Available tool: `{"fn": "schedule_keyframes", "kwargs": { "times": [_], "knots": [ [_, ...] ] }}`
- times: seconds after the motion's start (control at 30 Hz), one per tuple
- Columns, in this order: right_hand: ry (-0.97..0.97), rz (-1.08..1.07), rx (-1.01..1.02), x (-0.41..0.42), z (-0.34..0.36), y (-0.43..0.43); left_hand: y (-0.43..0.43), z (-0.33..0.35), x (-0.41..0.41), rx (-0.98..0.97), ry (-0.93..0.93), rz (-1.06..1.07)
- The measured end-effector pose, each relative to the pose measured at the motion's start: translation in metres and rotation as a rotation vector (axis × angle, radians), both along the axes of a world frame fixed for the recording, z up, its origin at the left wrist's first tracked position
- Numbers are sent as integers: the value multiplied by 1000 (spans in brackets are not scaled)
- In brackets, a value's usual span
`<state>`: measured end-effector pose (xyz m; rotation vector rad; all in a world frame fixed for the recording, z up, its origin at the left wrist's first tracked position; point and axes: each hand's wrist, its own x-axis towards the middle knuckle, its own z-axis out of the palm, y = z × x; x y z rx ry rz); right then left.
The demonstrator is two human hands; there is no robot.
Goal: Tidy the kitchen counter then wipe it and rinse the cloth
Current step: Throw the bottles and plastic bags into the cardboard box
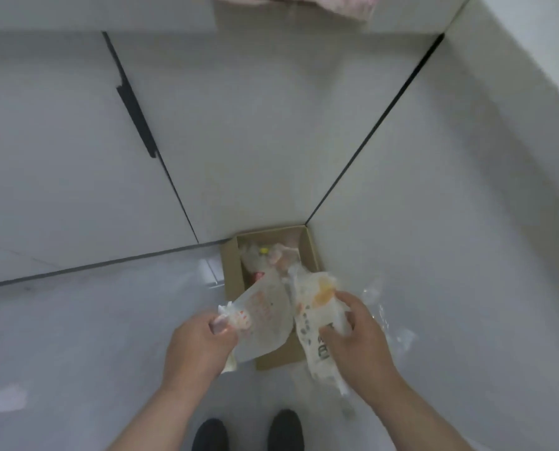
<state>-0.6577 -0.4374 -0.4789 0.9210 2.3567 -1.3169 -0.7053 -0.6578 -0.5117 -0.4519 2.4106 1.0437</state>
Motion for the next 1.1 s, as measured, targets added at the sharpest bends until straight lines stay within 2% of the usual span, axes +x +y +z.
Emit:
{"fn": "schedule_keyframes", "kwargs": {
  "times": [0.17,0.3,0.43,0.57,0.73,0.83,1.1],
  "knots": [
    [-14,-12,-12,-11,-109,18,41,-118,-21,62,-36,114],
    [9,-4,21,-22,-181,28,68,-187,-34,131,-63,249],
    [53,-16,5,-33,-231,31,90,-233,-41,75,-53,217],
    [113,-66,-10,-46,-267,34,110,-258,-44,41,-49,173],
    [134,-47,7,-55,-301,41,121,-283,-46,141,-95,79],
    [79,-22,51,-54,-317,46,122,-294,-48,128,-160,-10],
    [-52,23,87,-48,-331,49,114,-297,-48,69,-168,-114]
  ]
}}
